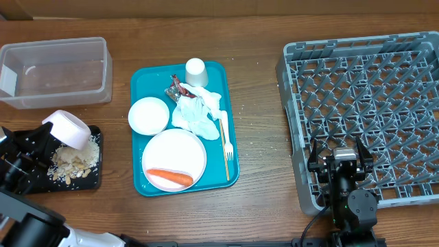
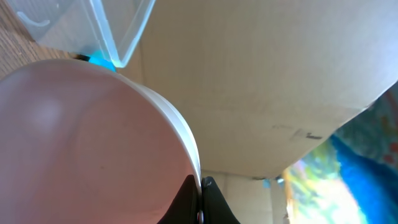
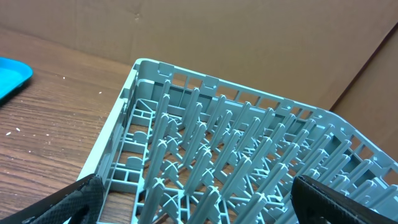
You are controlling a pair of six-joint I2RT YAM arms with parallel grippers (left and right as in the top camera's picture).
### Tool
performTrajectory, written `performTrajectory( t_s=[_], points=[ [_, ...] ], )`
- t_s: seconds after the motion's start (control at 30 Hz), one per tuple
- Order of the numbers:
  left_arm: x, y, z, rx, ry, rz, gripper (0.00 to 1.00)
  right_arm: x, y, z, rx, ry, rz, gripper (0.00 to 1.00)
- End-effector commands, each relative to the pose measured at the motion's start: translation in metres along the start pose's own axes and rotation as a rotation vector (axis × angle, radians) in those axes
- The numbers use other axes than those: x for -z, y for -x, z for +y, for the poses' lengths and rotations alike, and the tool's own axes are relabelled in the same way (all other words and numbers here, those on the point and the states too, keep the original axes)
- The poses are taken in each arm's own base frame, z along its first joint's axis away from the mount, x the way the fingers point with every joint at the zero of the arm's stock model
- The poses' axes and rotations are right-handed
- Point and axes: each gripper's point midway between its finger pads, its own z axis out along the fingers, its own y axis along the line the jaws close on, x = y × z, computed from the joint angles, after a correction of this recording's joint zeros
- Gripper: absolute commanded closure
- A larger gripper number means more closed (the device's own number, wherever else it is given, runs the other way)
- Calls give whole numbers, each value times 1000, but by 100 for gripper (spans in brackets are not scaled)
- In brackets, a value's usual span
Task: Sort waste into correct bins and load items into the dishwasher rack
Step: 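Tip the back pink bowl with the left gripper, dumping rice onto black tray, then return the empty pink bowl to the back of the teal tray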
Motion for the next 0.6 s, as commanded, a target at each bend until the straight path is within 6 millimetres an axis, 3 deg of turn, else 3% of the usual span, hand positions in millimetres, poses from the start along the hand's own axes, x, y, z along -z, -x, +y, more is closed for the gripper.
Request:
performTrajectory(
  t_s=[0.0, 0.13, 0.3, 0.57],
  points=[
    [-12, -31, -34, -225, 76, 33, 96, -1, -4, -1, 0, -7, 6, 0],
    [-38, -67, -61, -459, 205, 97, 96, -1, -4, -1, 0, -7, 6, 0],
    [-78, -86, -75, -714, 426, 94, 96, -1, -4, -1, 0, -7, 6, 0],
    [-180, -120, -81, -1179, 590, 43, 96, -1, -4, -1, 0, -7, 6, 0]
  ],
)
